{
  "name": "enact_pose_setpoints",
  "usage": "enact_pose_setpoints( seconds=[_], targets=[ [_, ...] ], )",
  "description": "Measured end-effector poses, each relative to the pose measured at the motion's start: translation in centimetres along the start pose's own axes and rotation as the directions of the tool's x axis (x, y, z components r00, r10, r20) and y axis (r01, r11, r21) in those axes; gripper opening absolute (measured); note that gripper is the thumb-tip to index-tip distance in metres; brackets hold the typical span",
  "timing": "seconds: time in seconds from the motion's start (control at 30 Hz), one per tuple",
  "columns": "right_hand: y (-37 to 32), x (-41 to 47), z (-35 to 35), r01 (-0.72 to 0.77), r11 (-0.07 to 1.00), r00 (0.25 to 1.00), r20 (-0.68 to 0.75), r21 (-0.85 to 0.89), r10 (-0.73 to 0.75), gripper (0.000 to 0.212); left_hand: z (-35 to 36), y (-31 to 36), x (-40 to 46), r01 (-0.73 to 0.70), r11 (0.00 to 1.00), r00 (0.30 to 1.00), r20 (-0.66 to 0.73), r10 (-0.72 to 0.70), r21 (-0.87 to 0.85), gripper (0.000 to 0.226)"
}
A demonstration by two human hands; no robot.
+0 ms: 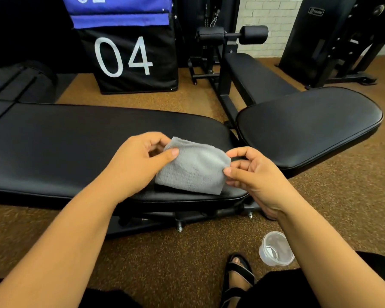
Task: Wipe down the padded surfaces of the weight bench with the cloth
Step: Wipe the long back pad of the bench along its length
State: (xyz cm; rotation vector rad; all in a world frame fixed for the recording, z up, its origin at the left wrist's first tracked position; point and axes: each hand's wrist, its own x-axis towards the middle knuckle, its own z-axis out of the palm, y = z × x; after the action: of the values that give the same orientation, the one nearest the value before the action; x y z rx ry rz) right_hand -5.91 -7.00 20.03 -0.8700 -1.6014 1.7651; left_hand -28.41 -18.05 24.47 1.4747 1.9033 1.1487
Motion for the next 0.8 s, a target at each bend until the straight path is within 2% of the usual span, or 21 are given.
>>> enact_pose_setpoints(
  seconds=[0.07, 0.13, 0.2, 0.27, 0.33, 0.37, 0.43, 0.53, 0.63, 0.8],
  targets=[
    [-0.2, 1.5, 0.2, 0.023, 0.995, 0.995, -0.094, -0.094, -0.031, 0.029, 0.6, -0.1, 2.0, 0.001, 0.995, 0.994, -0.105, 0.010, 0.105, 0.006],
    [-0.1, 3.1, 0.6, 0.029, 0.965, 0.984, -0.163, -0.260, -0.073, 0.027, 1.3, -0.6, 4.0, 0.046, 0.974, 0.984, -0.176, -0.007, 0.220, 0.008],
    [0.3, 4.5, 1.2, 0.046, 0.850, 0.961, -0.210, -0.525, -0.182, 0.026, 1.8, -1.3, 5.3, 0.118, 0.937, 0.980, -0.193, -0.055, 0.329, 0.011],
    [0.4, 5.6, 2.4, 0.151, 0.642, 0.915, -0.140, -0.752, -0.379, 0.026, 2.1, -2.0, 5.6, 0.174, 0.906, 0.972, -0.212, -0.097, 0.385, 0.018],
    [0.6, 6.4, 4.1, 0.331, 0.486, 0.855, 0.039, -0.809, -0.518, 0.023, 2.0, -2.0, 5.1, 0.192, 0.879, 0.957, -0.283, -0.069, 0.437, 0.026],
    [0.8, 6.7, 5.0, 0.405, 0.441, 0.839, 0.134, -0.801, -0.527, 0.022, 1.9, -1.9, 4.7, 0.191, 0.860, 0.948, -0.316, -0.036, 0.474, 0.027],
    [1.6, 7.3, 6.5, 0.470, 0.425, 0.858, 0.286, -0.773, -0.428, 0.027, 1.7, -1.5, 3.6, 0.185, 0.822, 0.938, -0.345, 0.014, 0.538, 0.024],
    [2.7, 7.5, 7.4, 0.387, 0.499, 0.922, 0.331, -0.775, -0.200, 0.049, 1.5, -1.5, 1.7, 0.176, 0.786, 0.944, -0.329, 0.036, 0.593, 0.021],
    [3.4, 7.2, 6.5, 0.377, 0.407, 0.926, 0.346, -0.832, -0.151, 0.063, 1.7, -2.2, -0.1, 0.153, 0.757, 0.943, -0.324, 0.081, 0.635, 0.022],
    [5.0, 5.2, 3.7, 0.372, 0.287, 0.926, 0.331, -0.883, -0.182, 0.065, 1.5, -3.8, -2.2, 0.132, 0.723, 0.911, -0.370, 0.181, 0.678, 0.021]
  ],
)
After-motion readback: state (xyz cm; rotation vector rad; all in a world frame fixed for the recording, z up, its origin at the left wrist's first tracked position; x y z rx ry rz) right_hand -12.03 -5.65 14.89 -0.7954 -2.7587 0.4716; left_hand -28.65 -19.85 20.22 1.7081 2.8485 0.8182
